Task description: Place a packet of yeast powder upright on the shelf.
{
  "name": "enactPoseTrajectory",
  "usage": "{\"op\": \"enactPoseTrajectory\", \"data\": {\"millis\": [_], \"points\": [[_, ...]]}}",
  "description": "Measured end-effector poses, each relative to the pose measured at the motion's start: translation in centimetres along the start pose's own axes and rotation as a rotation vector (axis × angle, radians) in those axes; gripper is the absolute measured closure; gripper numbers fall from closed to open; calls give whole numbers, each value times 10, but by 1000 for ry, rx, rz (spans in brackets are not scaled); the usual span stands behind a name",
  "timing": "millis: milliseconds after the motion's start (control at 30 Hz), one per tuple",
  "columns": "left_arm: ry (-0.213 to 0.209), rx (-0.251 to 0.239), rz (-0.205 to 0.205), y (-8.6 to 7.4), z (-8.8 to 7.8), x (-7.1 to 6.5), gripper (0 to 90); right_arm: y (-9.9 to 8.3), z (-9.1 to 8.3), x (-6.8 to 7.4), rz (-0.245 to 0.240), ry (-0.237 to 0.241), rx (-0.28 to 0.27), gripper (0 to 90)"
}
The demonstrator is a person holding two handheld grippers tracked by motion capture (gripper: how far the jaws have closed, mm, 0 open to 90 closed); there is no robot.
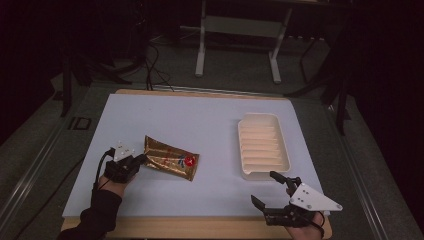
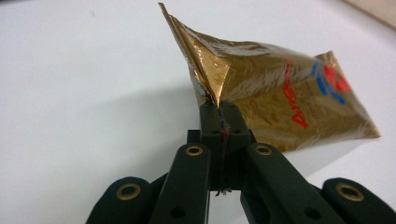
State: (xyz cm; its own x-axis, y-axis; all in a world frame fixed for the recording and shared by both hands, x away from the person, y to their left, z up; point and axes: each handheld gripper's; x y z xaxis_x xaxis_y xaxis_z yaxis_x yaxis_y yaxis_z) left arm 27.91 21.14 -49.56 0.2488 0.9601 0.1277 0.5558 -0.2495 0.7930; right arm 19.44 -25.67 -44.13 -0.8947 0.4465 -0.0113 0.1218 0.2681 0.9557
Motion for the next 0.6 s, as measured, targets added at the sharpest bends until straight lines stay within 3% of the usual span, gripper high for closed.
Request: {"op": "enactPoseTrajectory", "data": {"millis": [100, 200, 267, 333, 433, 533, 600], "points": [[25, 3, 18, 6, -5, -2, 900, -1, 1, 0, 11, 12, 7, 105], [44, -9, 55, 13, -10, -4, 900, -1, 1, -3, 37, 75, 13, 116], [53, -22, 76, 17, -14, -7, 900, -2, 3, -4, 16, 77, 32, 136], [58, -38, 98, 22, -17, -9, 900, -3, 4, -3, 0, 89, 12, 134], [44, -52, 119, 29, -20, -13, 900, -1, 5, 0, -65, 59, 20, 133], [17, -78, 140, 36, -23, -16, 900, 1, 3, 1, -55, 42, 20, 132], [-3, -105, 164, 40, -25, -19, 900, 2, 1, 1, -20, 27, 27, 126]]}}
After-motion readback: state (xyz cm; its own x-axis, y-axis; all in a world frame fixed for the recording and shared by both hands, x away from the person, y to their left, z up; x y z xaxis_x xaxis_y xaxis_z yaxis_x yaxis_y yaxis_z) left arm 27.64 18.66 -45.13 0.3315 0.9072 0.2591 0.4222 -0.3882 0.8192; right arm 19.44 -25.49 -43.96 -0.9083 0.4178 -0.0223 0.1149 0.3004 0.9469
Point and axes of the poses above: each handheld gripper's, and its own axes: z roughly forward along the jaws, y roughly out of its top, x roughly to its left, and after that the axes turned 14 degrees about y, right-handed
